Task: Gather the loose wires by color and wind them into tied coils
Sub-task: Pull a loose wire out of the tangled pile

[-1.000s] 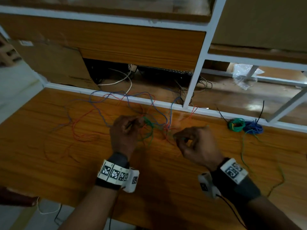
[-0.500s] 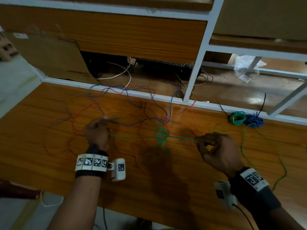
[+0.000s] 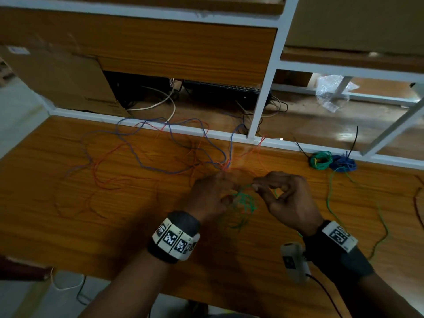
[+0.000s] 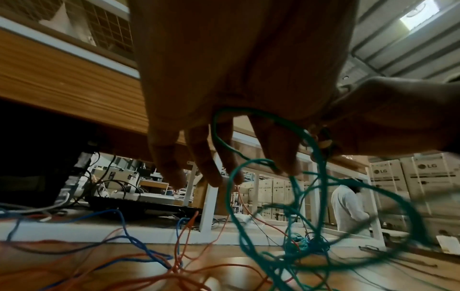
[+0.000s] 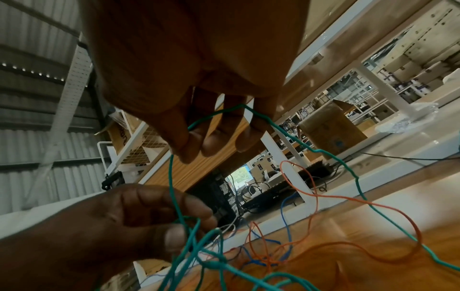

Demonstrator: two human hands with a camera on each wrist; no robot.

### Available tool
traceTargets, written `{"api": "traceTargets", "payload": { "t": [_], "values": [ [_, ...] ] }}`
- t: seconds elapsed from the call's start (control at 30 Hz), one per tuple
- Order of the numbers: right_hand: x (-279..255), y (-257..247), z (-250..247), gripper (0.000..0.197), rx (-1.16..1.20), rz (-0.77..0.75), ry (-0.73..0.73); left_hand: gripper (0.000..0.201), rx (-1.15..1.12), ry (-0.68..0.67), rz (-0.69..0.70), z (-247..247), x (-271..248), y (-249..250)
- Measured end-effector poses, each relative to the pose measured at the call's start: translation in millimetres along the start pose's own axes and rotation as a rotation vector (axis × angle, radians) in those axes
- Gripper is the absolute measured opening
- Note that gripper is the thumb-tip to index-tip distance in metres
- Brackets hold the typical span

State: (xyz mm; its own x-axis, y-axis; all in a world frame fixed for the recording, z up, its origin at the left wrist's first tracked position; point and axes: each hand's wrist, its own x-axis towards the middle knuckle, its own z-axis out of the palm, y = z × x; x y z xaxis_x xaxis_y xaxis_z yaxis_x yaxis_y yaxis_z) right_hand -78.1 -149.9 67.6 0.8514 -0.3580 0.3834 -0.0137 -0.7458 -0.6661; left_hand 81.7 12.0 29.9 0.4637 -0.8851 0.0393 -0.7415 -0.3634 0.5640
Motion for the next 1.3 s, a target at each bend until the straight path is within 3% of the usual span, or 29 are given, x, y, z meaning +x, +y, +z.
{"api": "traceTargets", "payload": {
  "t": [0.1,0.17,0.27,0.4,0.43,0.5,0.6,0.7,0.8,0.9,0.97,1.03,1.07,1.13,1.2,1.23,1.3],
  "values": [
    [1.2,-4.5,-11.7,0.01,0.071,0.033,0.061,0.036,-0.296,-0.128,-0.048,-4.3,3.4,-0.3],
    [-1.8,-6.4,-23.2,0.009,0.092,0.042,0.098,0.036,-0.459,-0.137,-0.08,-7.8,1.3,-5.3],
    [-14.3,-7.7,-39.2,0.005,0.086,0.034,0.101,0.015,-0.589,0.087,-0.157,-14.3,-0.5,-4.2],
    [-34.6,-3.4,-44.2,0.007,0.079,0.076,-0.03,0.012,-1.014,0.512,-0.289,-27.1,6.2,4.8],
    [-37.4,-3.6,-42.9,0.005,0.129,0.125,-0.096,0.013,-1.06,0.566,-0.277,-28.6,8.2,7.5],
    [-40.2,-6.7,-37.4,0.025,0.314,0.285,-0.221,0.016,-0.983,0.59,-0.209,-26.5,11.6,11.2],
    [-30.7,-10.3,-19.1,0.042,0.475,0.499,-0.237,0.024,-0.864,0.499,-0.1,-16.5,13.3,16.0],
    [-7.5,-9.4,-6.9,0.036,0.506,0.6,-0.217,0.02,-0.911,0.434,0.026,-7.8,11.7,18.5],
    [9.4,-14.9,2.1,0.029,0.787,0.717,-0.256,0.019,-0.911,0.408,0.174,-8.7,10.6,22.3],
    [15.0,-8.9,5.4,0.025,0.862,0.678,-0.144,0.013,-0.84,0.202,0.294,-21.3,8.5,23.0],
    [18.2,-2.3,-0.7,0.03,0.84,0.628,-0.077,0.032,-0.748,-0.022,0.35,-31.1,1.3,13.8],
    [21.4,2.0,-10.9,0.04,0.82,0.55,-0.053,0.04,-0.899,-0.137,0.369,-39.1,-9.5,7.0],
    [22.1,2.0,-17.2,0.045,0.792,0.501,-0.068,0.044,-1.072,-0.132,0.321,-42.9,-13.1,8.0],
    [22.8,1.9,-26.1,0.063,0.707,0.406,-0.147,0.056,-1.264,0.035,0.081,-44.9,-9.1,9.8],
    [24.9,-1.3,-30.7,0.078,0.635,0.318,-0.222,0.059,-1.141,0.214,-0.218,-44.2,7.8,15.0],
    [26.2,-3.1,-31.2,0.081,0.61,0.283,-0.245,0.054,-1.101,0.197,-0.309,-45.3,16.2,18.9],
    [29.7,-6.8,-29.6,0.084,0.579,0.242,-0.252,0.044,-1.147,0.003,-0.345,-45.7,28.0,31.9]
  ]
}}
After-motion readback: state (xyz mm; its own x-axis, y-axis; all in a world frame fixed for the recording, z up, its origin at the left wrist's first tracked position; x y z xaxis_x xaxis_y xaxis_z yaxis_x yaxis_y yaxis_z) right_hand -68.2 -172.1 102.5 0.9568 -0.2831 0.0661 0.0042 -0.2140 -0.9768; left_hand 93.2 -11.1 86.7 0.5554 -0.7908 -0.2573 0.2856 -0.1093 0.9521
